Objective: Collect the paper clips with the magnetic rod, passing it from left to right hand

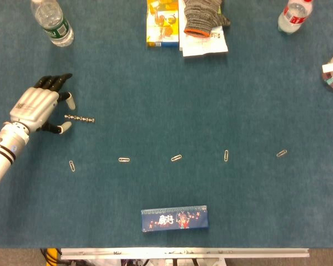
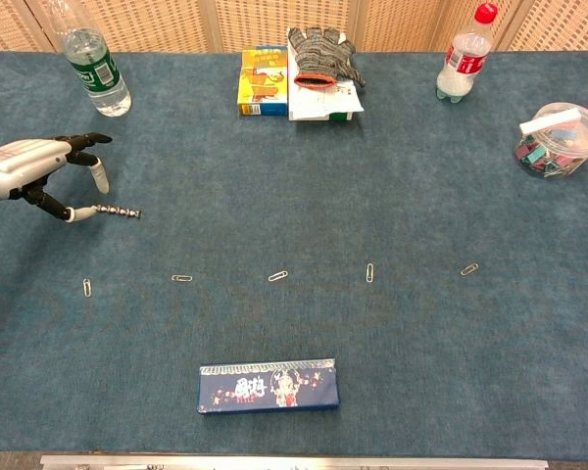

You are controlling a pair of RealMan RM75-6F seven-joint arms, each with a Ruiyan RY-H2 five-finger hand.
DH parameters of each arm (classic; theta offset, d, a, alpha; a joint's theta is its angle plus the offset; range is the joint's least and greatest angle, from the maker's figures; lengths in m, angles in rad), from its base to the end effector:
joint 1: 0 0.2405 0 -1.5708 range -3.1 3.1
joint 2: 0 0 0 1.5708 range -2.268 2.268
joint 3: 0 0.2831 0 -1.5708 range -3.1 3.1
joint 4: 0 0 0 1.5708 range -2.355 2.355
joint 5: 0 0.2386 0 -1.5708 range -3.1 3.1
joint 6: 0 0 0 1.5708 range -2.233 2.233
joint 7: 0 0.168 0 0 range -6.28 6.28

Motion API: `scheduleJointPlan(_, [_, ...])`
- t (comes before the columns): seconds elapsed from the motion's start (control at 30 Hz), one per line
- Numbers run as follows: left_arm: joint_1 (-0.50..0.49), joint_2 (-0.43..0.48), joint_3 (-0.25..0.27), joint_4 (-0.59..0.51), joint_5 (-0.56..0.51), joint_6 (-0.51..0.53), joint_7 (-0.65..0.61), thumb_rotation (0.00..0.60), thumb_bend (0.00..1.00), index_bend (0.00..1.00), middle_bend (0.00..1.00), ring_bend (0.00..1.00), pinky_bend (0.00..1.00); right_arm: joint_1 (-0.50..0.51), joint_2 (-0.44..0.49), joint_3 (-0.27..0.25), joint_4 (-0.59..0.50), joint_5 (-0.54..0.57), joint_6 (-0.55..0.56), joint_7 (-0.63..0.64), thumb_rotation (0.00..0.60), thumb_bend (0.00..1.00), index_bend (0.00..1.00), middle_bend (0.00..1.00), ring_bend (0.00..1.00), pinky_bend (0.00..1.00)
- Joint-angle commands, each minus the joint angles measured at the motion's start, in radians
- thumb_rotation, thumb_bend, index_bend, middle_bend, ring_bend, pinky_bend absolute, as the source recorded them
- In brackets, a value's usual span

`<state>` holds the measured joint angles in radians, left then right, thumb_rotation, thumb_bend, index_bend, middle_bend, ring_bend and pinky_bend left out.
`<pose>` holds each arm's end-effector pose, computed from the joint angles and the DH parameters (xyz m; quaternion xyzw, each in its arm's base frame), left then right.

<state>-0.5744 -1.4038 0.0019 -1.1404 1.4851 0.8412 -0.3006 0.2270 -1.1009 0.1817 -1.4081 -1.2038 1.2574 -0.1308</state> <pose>-0.3399 0.3679 0.0035 -0.7409 -0.4576 -0.2793 0.4045 -0.4001 -0.2944 0.1965 0.5735 -0.3481 0.2733 0.6894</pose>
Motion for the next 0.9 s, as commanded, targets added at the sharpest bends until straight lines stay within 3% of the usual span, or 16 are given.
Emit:
scheduleJointPlan(0.03, [-0.001, -0.001, 0.003, 0.001, -0.003, -0.002, -0.001, 0.600, 0.27, 0.42, 0.00, 0.00, 0.00, 0.002, -0.003, -0.001, 0.003, -0.002, -0.001, 0.002, 0.600, 0.02, 0.58, 0.41, 0.32, 0.27])
scheduleJointPlan(0.37, [-0.015, -0.021, 0.006, 0.015, -0.014, -0.019, -0.004, 0.600, 0.27, 0.46, 0.00, 0.00, 0.00, 0.001, -0.011, -0.003, 0.012, 0.001, -0.006, 0.009, 0.600, 0.02, 0.58, 0.41, 0.32, 0.27])
scheduleJointPlan(0.9, [-0.045, -0.040, -0.013, 0.016, -0.087, -0.096, 0.016, 0.600, 0.27, 0.43, 0.00, 0.00, 0.00, 0.002, -0.023, -0.007, 0.029, 0.003, -0.018, 0.021, 0.600, 0.02, 0.58, 0.41, 0.32, 0.27])
